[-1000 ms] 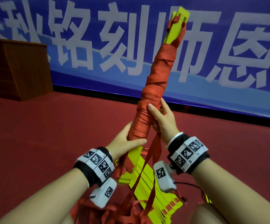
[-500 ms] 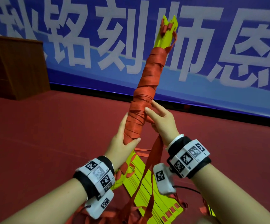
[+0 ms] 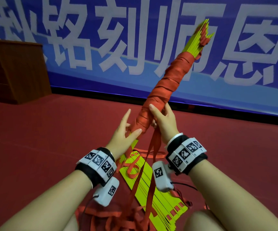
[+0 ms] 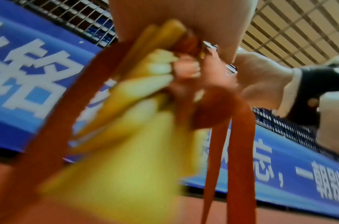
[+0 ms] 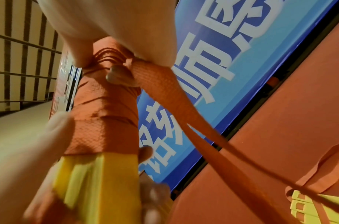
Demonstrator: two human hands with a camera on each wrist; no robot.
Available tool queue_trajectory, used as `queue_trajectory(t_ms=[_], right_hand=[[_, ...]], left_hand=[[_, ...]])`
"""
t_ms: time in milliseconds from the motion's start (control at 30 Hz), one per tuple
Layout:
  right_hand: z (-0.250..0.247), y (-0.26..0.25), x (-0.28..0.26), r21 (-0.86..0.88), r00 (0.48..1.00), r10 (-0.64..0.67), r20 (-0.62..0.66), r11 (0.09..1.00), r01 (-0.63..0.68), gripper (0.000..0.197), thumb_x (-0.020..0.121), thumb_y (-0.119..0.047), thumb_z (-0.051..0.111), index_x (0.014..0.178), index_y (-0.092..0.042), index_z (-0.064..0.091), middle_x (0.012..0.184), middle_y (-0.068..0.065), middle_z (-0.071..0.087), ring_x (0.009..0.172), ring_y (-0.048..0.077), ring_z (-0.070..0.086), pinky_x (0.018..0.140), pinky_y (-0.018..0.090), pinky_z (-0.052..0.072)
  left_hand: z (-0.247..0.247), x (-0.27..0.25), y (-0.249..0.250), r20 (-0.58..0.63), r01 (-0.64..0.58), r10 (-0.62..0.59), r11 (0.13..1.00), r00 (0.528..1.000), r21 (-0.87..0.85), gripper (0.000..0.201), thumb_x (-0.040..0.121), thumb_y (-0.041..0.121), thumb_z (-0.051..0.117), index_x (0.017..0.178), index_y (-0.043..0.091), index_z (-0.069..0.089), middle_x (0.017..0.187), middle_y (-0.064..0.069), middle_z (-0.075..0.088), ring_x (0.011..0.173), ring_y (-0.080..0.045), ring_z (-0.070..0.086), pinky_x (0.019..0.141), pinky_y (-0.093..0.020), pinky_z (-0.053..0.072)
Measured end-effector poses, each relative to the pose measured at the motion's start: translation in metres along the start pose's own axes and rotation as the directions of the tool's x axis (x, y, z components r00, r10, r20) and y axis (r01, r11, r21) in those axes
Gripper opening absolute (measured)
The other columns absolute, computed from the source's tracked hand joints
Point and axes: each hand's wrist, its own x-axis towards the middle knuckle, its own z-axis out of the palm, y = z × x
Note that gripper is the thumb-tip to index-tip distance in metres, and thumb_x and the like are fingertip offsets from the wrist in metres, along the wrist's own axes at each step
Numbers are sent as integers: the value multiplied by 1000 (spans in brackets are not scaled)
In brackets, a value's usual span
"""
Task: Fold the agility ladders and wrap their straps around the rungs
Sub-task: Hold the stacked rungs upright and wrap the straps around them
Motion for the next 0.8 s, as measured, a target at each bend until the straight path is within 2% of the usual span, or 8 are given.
queue_trajectory(t_ms=[100, 167, 233, 400, 500, 633, 733, 800], right_hand=[[0, -5, -3, 44, 999, 21, 39, 999, -23, 22, 85, -24, 67, 103, -17, 57, 61, -3, 51, 44, 11, 39, 42, 20, 32], [0, -9, -7, 67, 996, 50, 71, 996, -55, 16, 86, -23, 67, 100, -20, 59, 66, -3, 54, 49, 11, 42, 45, 20, 33], [1, -13, -12, 91, 990, 84, 111, 991, -94, 9, 90, -19, 65, 97, -21, 60, 67, -5, 56, 51, 9, 45, 46, 19, 35], [4, -16, -17, -19, 980, 161, 119, 987, -159, 15, 92, -28, 62, 105, -20, 62, 60, -2, 48, 45, 11, 40, 43, 20, 30], [9, -13, -20, -98, 981, 182, 72, 980, -175, 23, 93, -32, 61, 113, -23, 65, 57, -2, 44, 42, 13, 35, 40, 20, 29], [21, -10, -24, -160, 989, 140, 57, 979, -129, 17, 93, -28, 61, 108, -36, 58, 63, 1, 52, 41, 11, 43, 41, 21, 35], [22, -9, -24, -126, 998, 37, 40, 991, -32, 39, 87, -18, 70, 123, -19, 55, 84, -1, 67, 57, 2, 59, 53, 17, 45], [19, -12, -22, -65, 1000, 2, 30, 998, 0, 41, 88, -10, 67, 127, -11, 53, 84, -1, 65, 56, -3, 58, 52, 12, 44]], left_hand=[[-7, -8, 1, 130, -4, -2, 999, 992, 42, 79, 88, 31, 69, 147, 45, 18, 135, 8, 50, 122, -6, 49, 97, -17, 37], [-9, -14, -1, 194, 25, -4, 994, 981, -110, 80, 79, 39, 76, 140, 50, 26, 144, 4, 48, 113, -13, 61, 95, -28, 48], [-9, -20, -3, 204, 59, -8, 967, 979, -248, 78, 71, 41, 79, 133, 49, 34, 143, 2, 51, 109, -4, 63, 93, -22, 49], [-2, -33, 3, 4, -17, 18, 981, 1000, -194, 72, 74, 23, 74, 136, 38, 41, 126, 21, 56, 111, 11, 56, 88, -4, 40], [0, -37, 1, -137, -7, 2, 1000, 991, -30, 75, 80, 22, 78, 139, 45, 37, 115, 28, 58, 102, 5, 60, 79, -3, 40], [9, -46, 1, -237, 35, 24, 970, 971, 241, 79, 82, 40, 73, 147, 44, 28, 116, 2, 67, 104, -22, 64, 80, -28, 48], [16, -48, -7, -201, -87, 155, 946, 967, 311, 66, 93, 49, 48, 151, 37, 20, 131, -11, 59, 115, -31, 58, 88, -33, 44], [14, -44, -9, -130, -152, 198, 942, 972, 298, 62, 92, 50, 36, 149, 38, 16, 134, -11, 55, 118, -27, 53, 91, -30, 41]])
